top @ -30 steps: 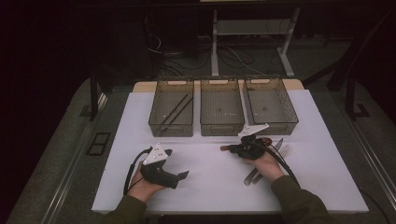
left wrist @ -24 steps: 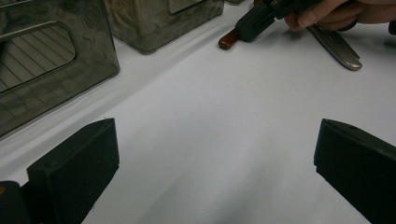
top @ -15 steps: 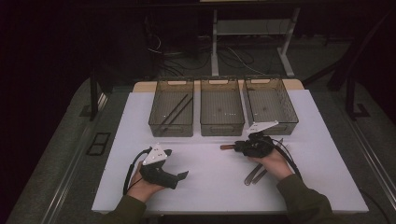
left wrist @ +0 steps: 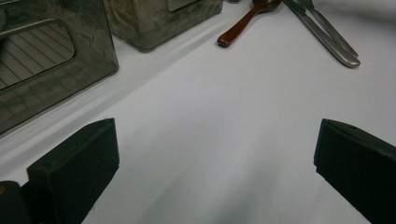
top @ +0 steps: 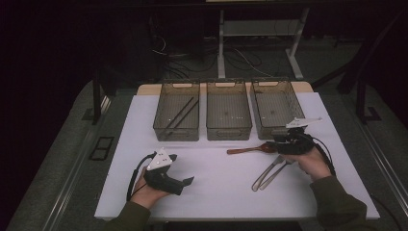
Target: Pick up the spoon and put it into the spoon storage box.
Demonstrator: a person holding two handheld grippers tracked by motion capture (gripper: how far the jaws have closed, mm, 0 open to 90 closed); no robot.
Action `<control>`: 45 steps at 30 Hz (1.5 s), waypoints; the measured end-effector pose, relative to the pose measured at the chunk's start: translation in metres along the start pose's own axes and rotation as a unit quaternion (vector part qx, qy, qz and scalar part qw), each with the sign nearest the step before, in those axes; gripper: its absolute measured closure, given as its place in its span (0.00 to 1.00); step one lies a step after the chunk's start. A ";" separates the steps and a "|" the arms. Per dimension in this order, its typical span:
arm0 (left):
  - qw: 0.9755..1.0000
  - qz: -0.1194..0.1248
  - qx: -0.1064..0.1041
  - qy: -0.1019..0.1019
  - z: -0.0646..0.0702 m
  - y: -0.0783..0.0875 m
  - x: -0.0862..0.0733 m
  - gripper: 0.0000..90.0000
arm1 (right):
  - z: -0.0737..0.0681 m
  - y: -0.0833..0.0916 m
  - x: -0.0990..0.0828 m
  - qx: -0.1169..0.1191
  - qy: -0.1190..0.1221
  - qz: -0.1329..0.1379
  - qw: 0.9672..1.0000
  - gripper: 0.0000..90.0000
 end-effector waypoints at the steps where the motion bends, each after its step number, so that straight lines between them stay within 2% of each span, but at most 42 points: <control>1: 1.000 0.000 0.000 0.000 0.000 0.000 0.000 0.00 | 0.003 0.000 -0.001 -0.005 -0.002 -0.002 1.000 0.56; 3: 1.000 -0.002 0.001 0.000 -0.001 0.001 -0.001 0.00 | 0.008 -0.001 -0.003 -0.017 -0.003 -0.007 1.000 0.54; 8: 1.000 0.000 0.001 0.002 -0.002 0.002 -0.001 0.00 | 0.010 -0.010 -0.006 -0.027 0.002 -0.017 0.999 0.54; 16: 1.000 -0.001 0.000 0.002 -0.002 0.002 -0.001 0.00 | 0.013 -0.017 -0.012 -0.029 0.010 -0.035 0.999 0.53; 24: 1.000 -0.003 0.000 0.001 -0.001 0.002 -0.001 0.00 | 0.011 -0.019 -0.015 -0.018 0.019 -0.049 0.998 0.53; 27: 1.000 -0.003 -0.001 0.001 -0.001 0.001 -0.001 0.00 | 0.009 -0.020 -0.016 -0.016 0.029 -0.056 0.998 0.54; 36: 1.000 -0.006 -0.001 -0.003 -0.001 0.001 -0.002 0.00 | 0.008 -0.017 -0.018 -0.003 0.052 -0.060 0.997 0.62; 45: 1.000 -0.007 -0.001 -0.003 -0.001 0.001 -0.002 0.00 | 0.013 -0.010 -0.022 0.024 0.071 -0.063 0.995 0.72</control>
Point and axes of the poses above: each handheld gripper's, and its own axes: y roughly backward along the jaws, x roughly out of its top, z roughly to its right, the point moved 3 cm from there along -y, roughly forward along the jaws, and after that the axes turned 3 degrees about z, right-handed, at the moved point
